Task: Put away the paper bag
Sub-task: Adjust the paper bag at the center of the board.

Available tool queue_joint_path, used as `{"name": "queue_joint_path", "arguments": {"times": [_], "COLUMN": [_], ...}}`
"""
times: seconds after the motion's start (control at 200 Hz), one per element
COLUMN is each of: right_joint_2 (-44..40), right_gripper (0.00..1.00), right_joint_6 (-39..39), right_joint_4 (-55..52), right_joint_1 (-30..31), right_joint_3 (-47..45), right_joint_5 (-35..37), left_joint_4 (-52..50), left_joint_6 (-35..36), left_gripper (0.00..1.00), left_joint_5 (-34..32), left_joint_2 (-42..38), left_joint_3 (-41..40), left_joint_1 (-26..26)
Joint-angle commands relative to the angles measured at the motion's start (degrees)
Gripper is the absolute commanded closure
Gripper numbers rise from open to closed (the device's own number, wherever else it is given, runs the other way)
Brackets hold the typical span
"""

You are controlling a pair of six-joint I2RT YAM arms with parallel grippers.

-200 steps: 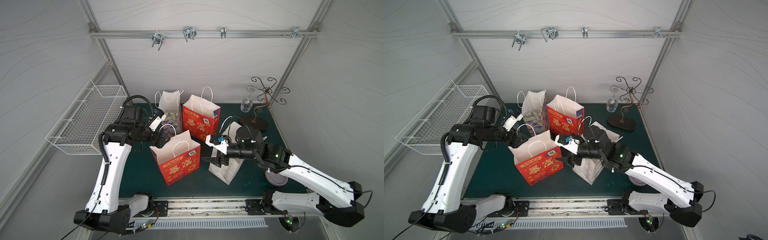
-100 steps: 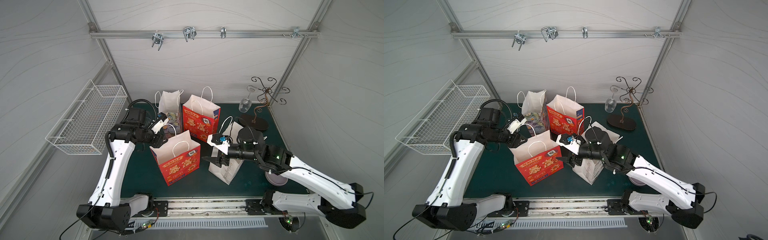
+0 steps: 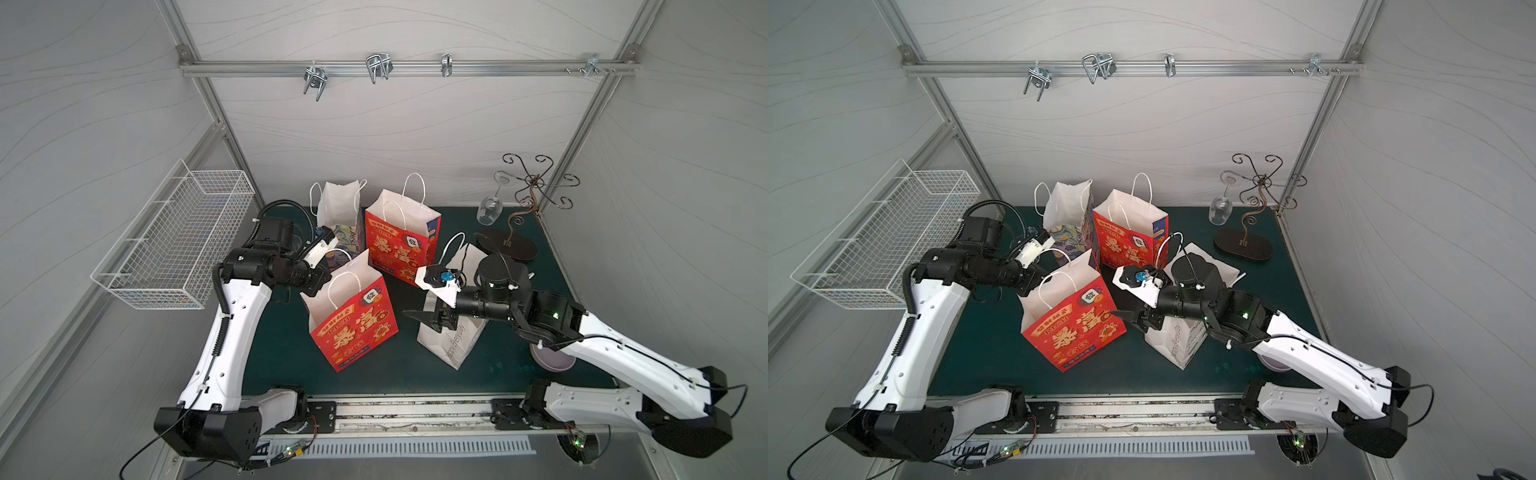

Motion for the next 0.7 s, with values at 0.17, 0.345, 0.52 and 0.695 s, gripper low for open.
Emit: {"name": "queue_joint_path", "arguments": {"times": [0.17,0.345,0.52,0.695], "right_joint_2": [0.49,2.75,5.11,6.42], "right_gripper": [0.20,0.21,0.22,0.22], "right_joint_6": [-0.67,1.28,3.20,4.85], "right_joint_4": [-0.33,-2.40,-3.41,-3.78], "right_joint_1": [-0.19,-0.10,1.23,3.24], "right_joint_3": [2.97,5.41,6.44,6.61], "right_joint_5": [0.59,0.21,0.19,3.23], "left_joint_4": [13.90,13.90,14.03,16.00], "left_joint_6": [-28.83,-45.97,-62.98,-80.01], "left_gripper": [1.00,1.00,1.00,1.00], "left_joint_5": [-11.95,-22.91,-33.55,-43.79], "left_joint_2": [-11.06,-15.73,-18.59,-21.13], "left_joint_3": [-3.64,-4.65,-7.36,-11.65], "left_joint_1": [-0.52,-4.71,-10.73,-18.84]}}
